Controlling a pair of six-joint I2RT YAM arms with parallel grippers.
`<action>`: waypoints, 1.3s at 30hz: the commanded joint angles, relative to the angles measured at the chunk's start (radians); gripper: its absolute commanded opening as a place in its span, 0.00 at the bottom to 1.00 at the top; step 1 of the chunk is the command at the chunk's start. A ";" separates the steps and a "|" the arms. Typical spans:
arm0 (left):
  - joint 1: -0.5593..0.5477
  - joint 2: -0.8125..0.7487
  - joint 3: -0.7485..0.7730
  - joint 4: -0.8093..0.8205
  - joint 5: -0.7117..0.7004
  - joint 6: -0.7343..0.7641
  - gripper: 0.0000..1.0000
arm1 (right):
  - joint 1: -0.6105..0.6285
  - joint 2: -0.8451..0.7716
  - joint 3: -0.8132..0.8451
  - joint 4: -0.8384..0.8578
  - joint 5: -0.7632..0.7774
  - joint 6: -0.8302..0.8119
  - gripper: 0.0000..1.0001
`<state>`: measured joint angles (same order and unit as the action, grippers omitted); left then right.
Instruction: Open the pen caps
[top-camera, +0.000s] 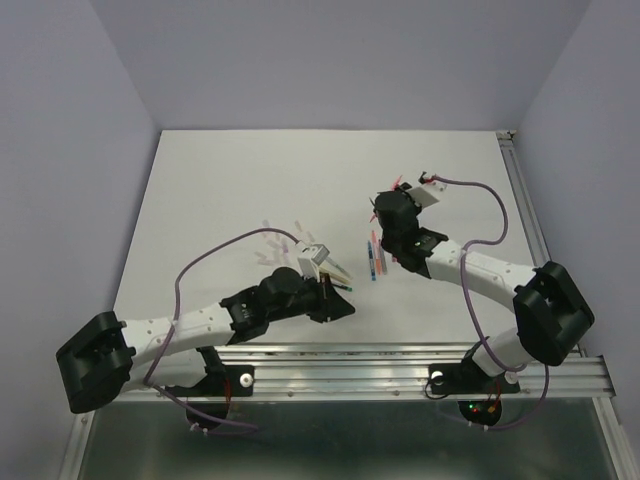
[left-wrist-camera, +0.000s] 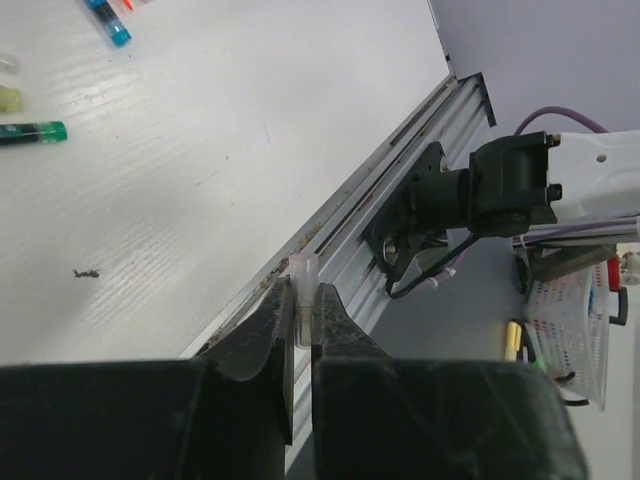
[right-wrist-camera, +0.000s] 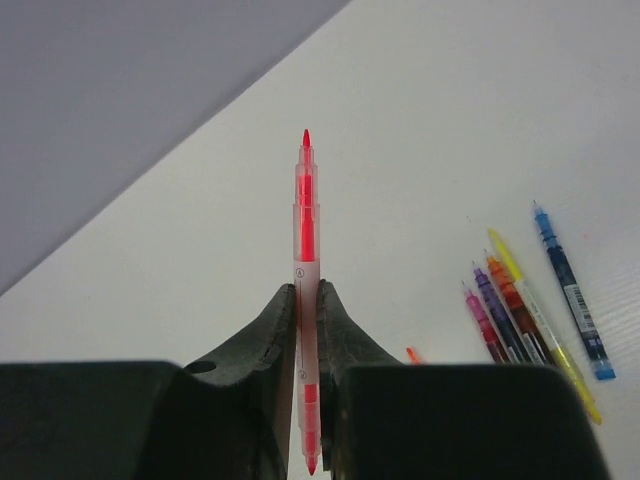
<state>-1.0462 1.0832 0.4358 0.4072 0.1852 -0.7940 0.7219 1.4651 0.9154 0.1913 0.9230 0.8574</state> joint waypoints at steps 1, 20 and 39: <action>0.000 -0.063 -0.013 -0.057 -0.052 -0.070 0.00 | -0.018 0.000 0.042 0.086 -0.045 -0.109 0.01; 0.321 0.131 0.204 -0.498 -0.303 0.029 0.00 | -0.019 0.107 -0.016 -0.168 -0.550 -0.371 0.01; 0.431 0.296 0.285 -0.553 -0.354 0.102 0.00 | -0.019 0.231 -0.043 -0.176 -0.556 -0.343 0.02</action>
<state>-0.6308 1.3708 0.6834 -0.1230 -0.1421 -0.7219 0.7013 1.6852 0.8864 0.0063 0.3702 0.5053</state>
